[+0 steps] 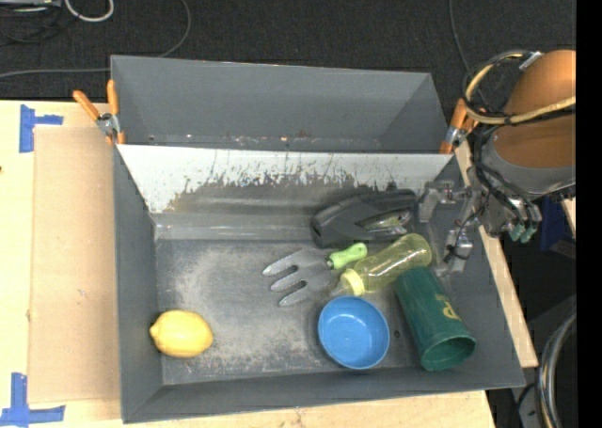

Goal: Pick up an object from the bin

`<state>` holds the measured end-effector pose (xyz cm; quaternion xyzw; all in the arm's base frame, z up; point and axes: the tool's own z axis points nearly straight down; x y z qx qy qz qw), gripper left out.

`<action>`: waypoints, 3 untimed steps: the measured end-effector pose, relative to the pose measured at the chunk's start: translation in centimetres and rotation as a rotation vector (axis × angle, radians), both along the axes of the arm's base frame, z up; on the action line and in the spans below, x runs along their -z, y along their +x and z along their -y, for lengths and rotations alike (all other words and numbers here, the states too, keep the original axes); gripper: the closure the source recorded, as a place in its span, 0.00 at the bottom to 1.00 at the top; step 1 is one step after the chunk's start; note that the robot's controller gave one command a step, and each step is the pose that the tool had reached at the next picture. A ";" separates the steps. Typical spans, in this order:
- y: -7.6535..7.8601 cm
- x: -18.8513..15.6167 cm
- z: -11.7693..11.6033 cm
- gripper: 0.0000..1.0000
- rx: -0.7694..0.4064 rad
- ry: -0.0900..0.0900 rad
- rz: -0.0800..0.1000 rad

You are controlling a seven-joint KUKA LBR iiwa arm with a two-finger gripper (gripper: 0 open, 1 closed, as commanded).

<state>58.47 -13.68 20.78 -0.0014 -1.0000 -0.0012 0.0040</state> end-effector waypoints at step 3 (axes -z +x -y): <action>2.6 5.5 -6.4 0.00 -0.287 -0.002 0.013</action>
Offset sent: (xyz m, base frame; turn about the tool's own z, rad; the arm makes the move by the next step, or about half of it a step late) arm 0.0337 0.0599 -0.1378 -0.3726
